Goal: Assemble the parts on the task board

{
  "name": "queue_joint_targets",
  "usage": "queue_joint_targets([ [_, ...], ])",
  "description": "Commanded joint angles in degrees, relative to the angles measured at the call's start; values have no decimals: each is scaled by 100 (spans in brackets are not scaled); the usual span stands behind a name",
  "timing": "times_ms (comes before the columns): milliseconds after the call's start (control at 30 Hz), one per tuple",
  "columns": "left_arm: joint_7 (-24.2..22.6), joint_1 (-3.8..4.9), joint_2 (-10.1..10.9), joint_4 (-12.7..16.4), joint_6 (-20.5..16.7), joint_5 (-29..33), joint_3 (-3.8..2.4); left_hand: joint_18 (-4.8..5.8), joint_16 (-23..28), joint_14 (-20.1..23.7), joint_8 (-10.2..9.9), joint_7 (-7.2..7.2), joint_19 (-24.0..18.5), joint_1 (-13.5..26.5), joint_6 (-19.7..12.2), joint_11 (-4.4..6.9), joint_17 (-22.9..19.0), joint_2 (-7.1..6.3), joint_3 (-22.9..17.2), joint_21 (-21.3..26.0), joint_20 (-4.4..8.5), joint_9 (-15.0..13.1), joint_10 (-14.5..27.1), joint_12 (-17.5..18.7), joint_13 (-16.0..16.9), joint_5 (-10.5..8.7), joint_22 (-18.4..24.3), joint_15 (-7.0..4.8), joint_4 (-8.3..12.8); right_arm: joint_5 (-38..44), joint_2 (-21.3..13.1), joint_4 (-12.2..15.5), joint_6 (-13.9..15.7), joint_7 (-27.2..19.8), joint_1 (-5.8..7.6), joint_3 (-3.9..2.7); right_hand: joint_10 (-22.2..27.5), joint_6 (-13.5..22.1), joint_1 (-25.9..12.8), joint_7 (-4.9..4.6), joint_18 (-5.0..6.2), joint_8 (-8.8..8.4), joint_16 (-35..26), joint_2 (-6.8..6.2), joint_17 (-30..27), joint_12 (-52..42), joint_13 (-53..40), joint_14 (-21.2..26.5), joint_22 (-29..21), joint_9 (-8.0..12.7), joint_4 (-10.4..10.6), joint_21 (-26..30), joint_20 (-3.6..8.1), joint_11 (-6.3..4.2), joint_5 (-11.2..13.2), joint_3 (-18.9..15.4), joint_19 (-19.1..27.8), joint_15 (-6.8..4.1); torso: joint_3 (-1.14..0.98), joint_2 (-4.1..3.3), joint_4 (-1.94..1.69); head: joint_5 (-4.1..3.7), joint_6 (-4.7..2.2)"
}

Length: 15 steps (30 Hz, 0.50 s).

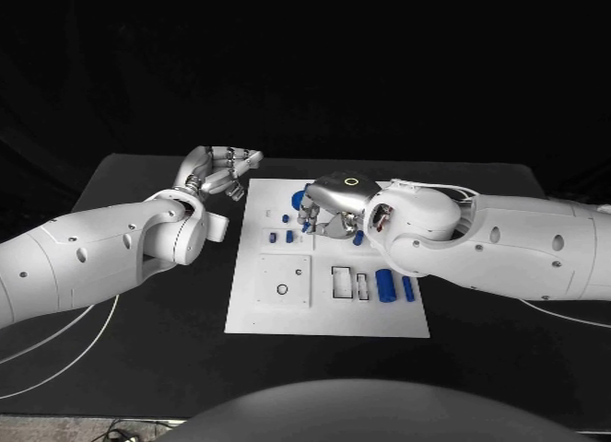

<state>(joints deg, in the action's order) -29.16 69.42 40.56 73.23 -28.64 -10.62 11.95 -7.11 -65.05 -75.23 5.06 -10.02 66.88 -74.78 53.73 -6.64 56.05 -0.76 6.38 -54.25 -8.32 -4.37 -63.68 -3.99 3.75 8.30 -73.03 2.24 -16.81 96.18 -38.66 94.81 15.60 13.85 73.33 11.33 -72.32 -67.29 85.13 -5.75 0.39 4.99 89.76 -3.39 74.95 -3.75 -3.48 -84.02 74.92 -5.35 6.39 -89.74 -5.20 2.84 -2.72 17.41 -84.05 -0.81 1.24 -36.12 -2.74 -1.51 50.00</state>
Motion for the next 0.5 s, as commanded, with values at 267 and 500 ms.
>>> queue_joint_targets([
  [267, -35, 2, -22, -16, 110, 9, -4, -42, 17, 61, 23, 37, -49, -1, -23, 37, -9, 63, 38, 27, -14, -4, -15, -6, 7, 31, 9, 0, 10, 587, 122, 17, -658, -92, -149, 6, 44, 14, 29, -44, -39, -24, 24, 66, 1505, 36, 8, -598, 1508, 0, -34, -26, -42, 42, -38, 32, -595, 36, -2, -4, 19, 41, 0],
  [500, -37, 2, -17, -13, 112, -2, -4, -42, 17, 61, 23, 37, -49, -1, -23, 37, -9, 63, 38, 27, -14, -4, -15, -6, 7, 31, 9, 0, 10, 627, 193, -23, -868, -136, -250, 11, 52, 19, 28, -46, -39, -28, 24, 66, 1505, 37, 8, -598, 1508, 1, -35, -26, -43, 43, -38, 34, -595, 36, -3, 0, 12, 24, 0],
])
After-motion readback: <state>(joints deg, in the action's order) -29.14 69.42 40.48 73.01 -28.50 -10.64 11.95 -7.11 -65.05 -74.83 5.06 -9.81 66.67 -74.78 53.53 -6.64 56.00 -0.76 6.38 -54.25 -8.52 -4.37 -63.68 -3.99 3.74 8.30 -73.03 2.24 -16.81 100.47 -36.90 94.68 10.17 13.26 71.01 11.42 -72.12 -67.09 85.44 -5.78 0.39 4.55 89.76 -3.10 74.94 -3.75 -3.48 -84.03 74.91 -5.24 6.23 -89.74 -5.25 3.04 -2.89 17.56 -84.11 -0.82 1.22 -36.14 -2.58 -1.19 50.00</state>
